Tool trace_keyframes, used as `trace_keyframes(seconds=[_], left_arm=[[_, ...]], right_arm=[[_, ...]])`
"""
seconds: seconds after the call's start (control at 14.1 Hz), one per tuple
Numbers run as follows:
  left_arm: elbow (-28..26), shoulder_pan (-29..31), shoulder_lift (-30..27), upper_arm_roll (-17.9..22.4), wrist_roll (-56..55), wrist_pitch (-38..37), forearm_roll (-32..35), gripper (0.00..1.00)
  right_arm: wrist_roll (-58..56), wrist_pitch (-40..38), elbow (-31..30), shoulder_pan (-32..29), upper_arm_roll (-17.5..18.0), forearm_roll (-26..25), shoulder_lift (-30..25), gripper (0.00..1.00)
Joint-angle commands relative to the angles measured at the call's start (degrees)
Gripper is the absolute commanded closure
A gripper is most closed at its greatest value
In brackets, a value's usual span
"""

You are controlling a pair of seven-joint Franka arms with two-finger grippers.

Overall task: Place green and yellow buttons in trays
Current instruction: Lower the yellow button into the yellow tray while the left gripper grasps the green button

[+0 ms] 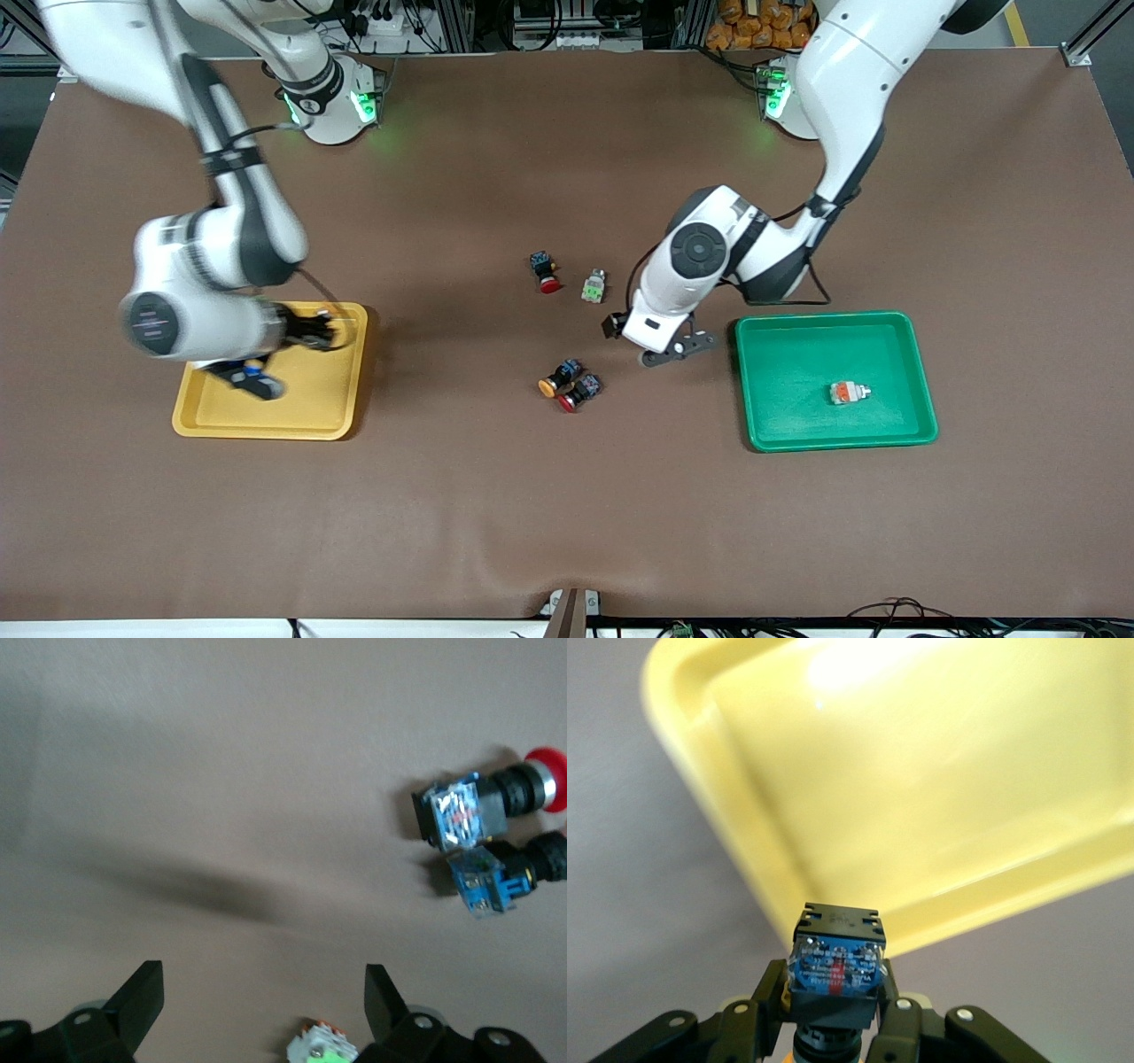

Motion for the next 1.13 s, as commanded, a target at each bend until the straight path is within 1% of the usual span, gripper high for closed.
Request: trace_keyframes(seconds=[0.0,0.21,0.28,0.43,0.57,0.71,0.78,0.92,0.99,1.06], left_arm=[[0.96,-1.87,0.9,0.38,-3.35,0.33,1.25,0.0],[0.61,-2.49,2.04,0.38,-5.63,0.42,1.34,0.0],[0.52,-2.66,2.3,0.38,-5.81,0.42,1.34,0.0],[0.61,-4.32,2.48,0.38,-8.08,0.33,1.34,0.0],[0.87,-5.82,3.36,0.47,-10.81,0.33,1.34,0.0],[0.78,-7.23,3.97,0.56,-10.91,0.33,1.34,0.0],[0.78,-7.67,4.06,0.64,-11.0,0.33,1.34,0.0],[0.78,-8.2,4.32,0.65,-11.0,0.33,1.34,0.0],[0.61,-8.72,4.76,0.73,-10.82,0.33,1.6,0.0],[0.61,-8.9,5.37,0.73,-10.91,0.33,2.9,0.0]], right_arm=[[-12.21,-0.38,2.8,-7.67,1.34,-1.47,1.52,1.0],[-15.84,1.54,5.62,-11.9,1.43,-9.97,5.56,1.0],[-17.24,3.65,5.45,-12.95,1.43,-10.87,6.44,1.0],[-18.39,5.77,5.1,-13.49,1.52,-10.62,9.16,1.0],[-18.48,7.79,5.09,-13.05,1.52,-10.62,10.31,1.0],[-18.31,8.85,5.01,-12.7,1.69,-10.35,11.99,1.0],[-17.7,8.85,5.01,-12.7,1.78,-10.09,12.25,0.79],[-17.6,9.11,5.01,-12.52,1.78,-8.34,13.57,0.3],[-17.6,9.29,5.09,-12.26,1.78,-7.98,13.57,0.17],[-17.6,9.29,5.09,-12.26,1.78,-7.89,13.57,0.0]])
